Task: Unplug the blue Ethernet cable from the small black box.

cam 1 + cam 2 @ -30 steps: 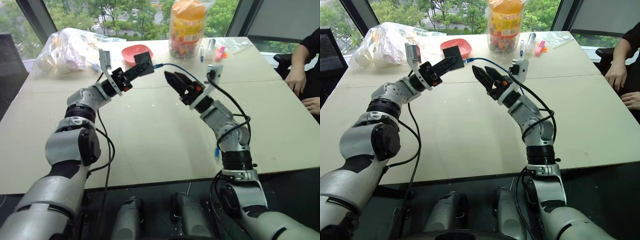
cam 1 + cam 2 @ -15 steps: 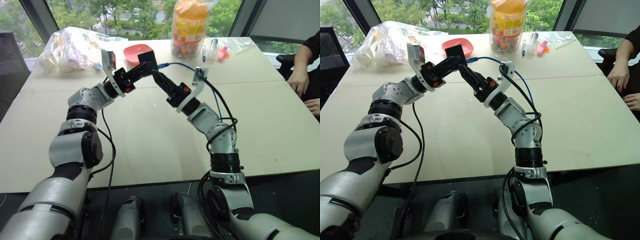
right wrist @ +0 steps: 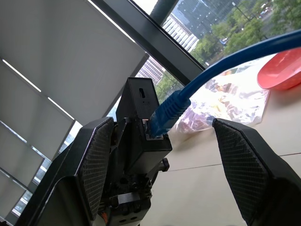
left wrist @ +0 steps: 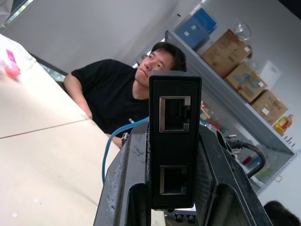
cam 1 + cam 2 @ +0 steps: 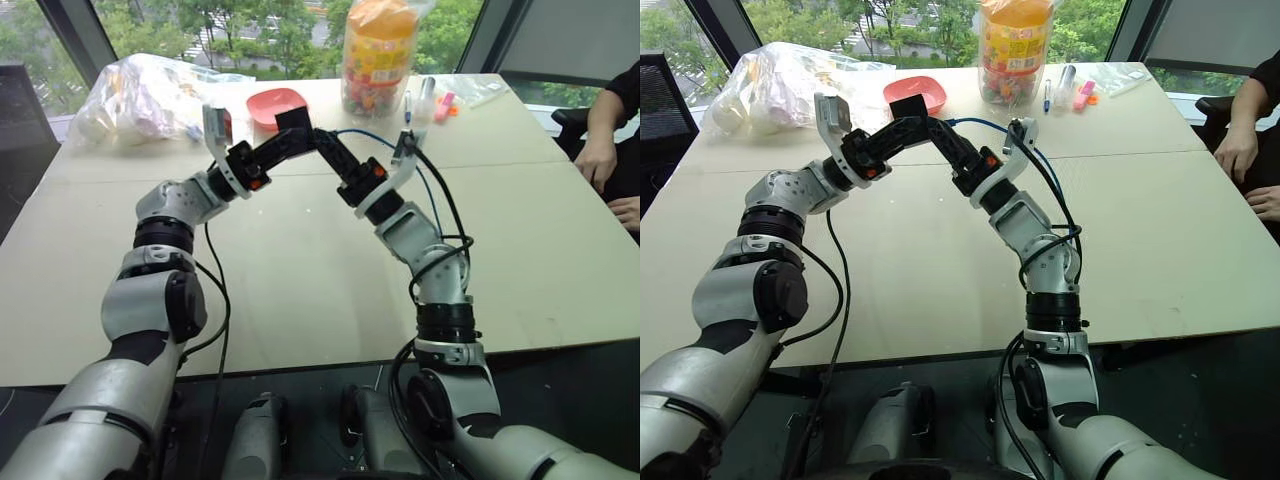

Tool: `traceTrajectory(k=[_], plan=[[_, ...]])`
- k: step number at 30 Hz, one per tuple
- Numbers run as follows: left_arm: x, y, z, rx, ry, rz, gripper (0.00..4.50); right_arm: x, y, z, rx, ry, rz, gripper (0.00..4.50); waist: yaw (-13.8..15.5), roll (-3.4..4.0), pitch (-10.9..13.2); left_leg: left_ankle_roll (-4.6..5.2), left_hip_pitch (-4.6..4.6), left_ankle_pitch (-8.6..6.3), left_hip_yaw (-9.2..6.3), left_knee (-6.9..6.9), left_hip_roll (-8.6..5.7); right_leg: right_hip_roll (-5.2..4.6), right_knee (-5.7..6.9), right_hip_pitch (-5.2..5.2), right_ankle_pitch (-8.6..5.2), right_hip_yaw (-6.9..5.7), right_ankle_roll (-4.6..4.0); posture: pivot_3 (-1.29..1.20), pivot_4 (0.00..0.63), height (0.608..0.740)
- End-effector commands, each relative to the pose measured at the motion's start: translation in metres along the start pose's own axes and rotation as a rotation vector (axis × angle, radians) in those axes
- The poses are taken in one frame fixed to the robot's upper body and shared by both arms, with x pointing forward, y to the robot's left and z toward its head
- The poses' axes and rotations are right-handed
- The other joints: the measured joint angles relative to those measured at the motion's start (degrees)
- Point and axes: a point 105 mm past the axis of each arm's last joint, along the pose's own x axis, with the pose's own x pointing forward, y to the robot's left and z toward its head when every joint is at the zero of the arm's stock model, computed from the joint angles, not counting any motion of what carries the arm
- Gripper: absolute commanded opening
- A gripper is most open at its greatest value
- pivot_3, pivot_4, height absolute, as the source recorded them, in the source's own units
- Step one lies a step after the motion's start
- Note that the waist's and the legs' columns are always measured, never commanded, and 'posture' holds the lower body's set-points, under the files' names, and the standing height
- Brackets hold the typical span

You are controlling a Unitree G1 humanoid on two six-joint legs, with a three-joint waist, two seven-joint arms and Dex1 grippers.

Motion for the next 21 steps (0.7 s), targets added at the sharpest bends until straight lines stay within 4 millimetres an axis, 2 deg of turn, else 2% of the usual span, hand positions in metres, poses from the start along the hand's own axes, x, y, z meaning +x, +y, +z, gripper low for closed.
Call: traceTrajectory(k=[1, 3, 5, 6, 10, 11, 21], plan=[[0.0058, -0.0112, 0.0061, 0.027, -0.008, -0.058, 0.52, 0.0075, 0.0159, 0.0022, -0.014, -0.008, 0.058, 3.51, 0.02, 0.0, 0.0, 0.0, 0.0, 0.0, -0.01, 0.0, 0.0, 0.0, 0.0, 0.0, 0.0, 0.0, 0.0, 0.0, 0.15, 0.74], [0.0061, -0.011, 0.0026, 0.029, 0.006, -0.06, 0.52, 0.0083, 0.0158, 0.0007, -0.008, -0.007, 0.058, 3.51, -0.01, 0.0, 0.0, 0.0, -0.01, 0.0, -0.01, 0.0, 0.0, 0.0, -0.01, 0.0, 0.0, 0.0, 0.0, 0.0, 0.15, 0.74], [0.0058, -0.0105, -0.0003, 0.031, 0.016, -0.061, 0.52, 0.0091, 0.0171, -0.0002, 0.002, -0.006, 0.065, 2.99, -0.02, 0.0, 0.0, 0.0, -0.01, 0.0, -0.01, -0.01, 0.0, 0.0, -0.01, 0.0, 0.0, 0.0, 0.0, 0.0, 0.15, 0.74], [0.0056, -0.0105, -0.0008, 0.03, 0.016, -0.061, 0.52, 0.0096, 0.0187, -0.0005, 0.004, -0.006, 0.072, 2.62, -0.02, 0.0, 0.0, 0.0, -0.01, 0.0, -0.01, -0.01, 0.0, 0.0, -0.01, -0.01, 0.0, 0.0, 0.0, 0.0, 0.15, 0.74], [0.0059, -0.0116, -0.0015, 0.025, 0.012, -0.068, 0.52, 0.0101, 0.0223, -0.0031, 0.009, -0.001, 0.085, 0.64, -0.04, 0.0, 0.0, 0.0, -0.07, 0.0, -0.01, -0.01, 0.0, 0.0, -0.01, -0.07, 0.0, 0.0, 0.0, 0.0, 0.15, 0.74], [0.0059, -0.0118, -0.0015, 0.024, 0.011, -0.069, 0.52, 0.0101, 0.0224, -0.0033, 0.011, -0.002, 0.086, 0.5, -0.03, 0.0, 0.0, 0.0, -0.08, 0.0, -0.02, -0.01, 0.0, 0.01, -0.01, -0.07, 0.0, 0.0, 0.0, 0.0, 0.15, 0.74], [0.0042, -0.0113, 0.0044, 0.012, -0.032, -0.056, 0.52, 0.0105, 0.0208, -0.0039, 0.059, -0.042, 0.077, 0.49, -0.01, 0.0, 0.0, 0.0, -0.08, 0.0, -0.03, -0.01, 0.0, 0.0, -0.03, -0.07, 0.0, -0.01, 0.0, 0.0, 0.15, 0.74]])
